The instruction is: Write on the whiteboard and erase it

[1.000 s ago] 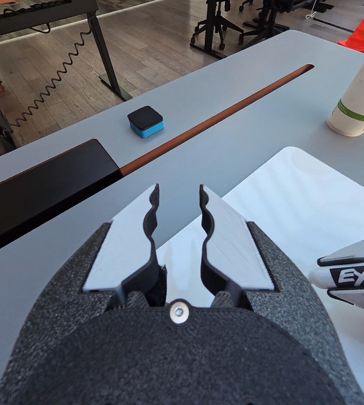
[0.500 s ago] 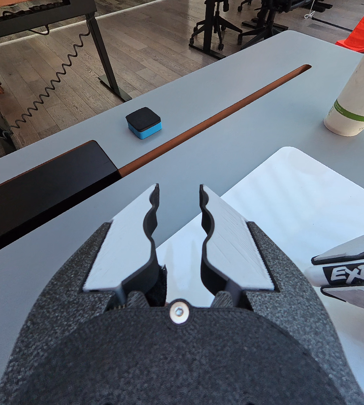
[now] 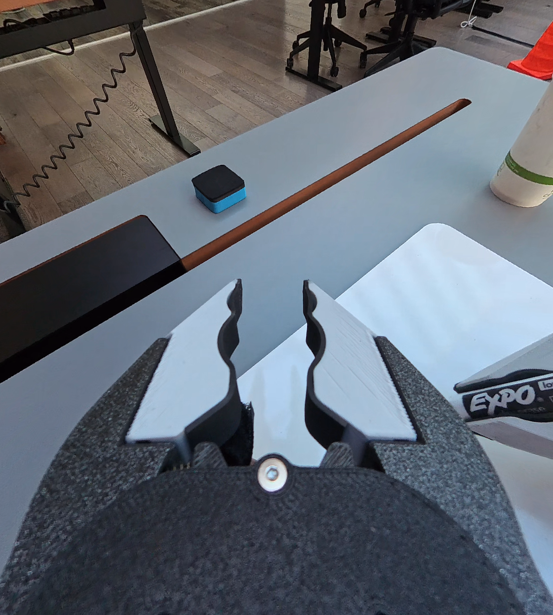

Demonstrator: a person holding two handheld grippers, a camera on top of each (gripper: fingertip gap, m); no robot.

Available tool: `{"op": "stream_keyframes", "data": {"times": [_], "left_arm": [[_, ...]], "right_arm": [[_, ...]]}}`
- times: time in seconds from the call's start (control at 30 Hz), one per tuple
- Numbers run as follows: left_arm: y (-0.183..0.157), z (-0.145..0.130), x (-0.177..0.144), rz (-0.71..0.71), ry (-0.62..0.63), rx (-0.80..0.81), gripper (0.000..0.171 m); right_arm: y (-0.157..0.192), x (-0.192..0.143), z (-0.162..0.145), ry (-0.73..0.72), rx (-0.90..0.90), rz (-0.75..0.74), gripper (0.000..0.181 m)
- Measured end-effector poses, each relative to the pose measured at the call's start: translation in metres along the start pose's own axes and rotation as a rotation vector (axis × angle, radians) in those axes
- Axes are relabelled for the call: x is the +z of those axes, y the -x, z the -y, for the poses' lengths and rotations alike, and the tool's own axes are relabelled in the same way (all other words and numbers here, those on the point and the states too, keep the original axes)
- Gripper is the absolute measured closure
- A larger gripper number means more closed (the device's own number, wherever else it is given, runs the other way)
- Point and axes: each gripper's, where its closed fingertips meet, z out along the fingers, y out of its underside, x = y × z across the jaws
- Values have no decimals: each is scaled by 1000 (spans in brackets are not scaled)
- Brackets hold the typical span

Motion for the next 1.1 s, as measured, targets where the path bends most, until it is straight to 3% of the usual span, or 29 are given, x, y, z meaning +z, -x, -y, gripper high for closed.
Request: {"op": "stream_keyframes", "data": {"times": [0.5,0.67,0.77,0.93,1.1], "left_arm": [[-4,0,-7,-7,2,11,135],[-14,-34,-48,-59,10,-38,135],[-41,-58,-81,-146,-37,-45,135],[-65,-96,-116,-122,-58,8,135],[-80,-98,-125,-190,-56,-31,134]], "right_arm": [[6,19,8,166,-71,13,163],[9,21,7,159,-70,41,163],[11,21,6,156,-66,47,163],[21,9,-2,118,-64,40,163],[32,-9,-20,96,-41,33,163]]}}
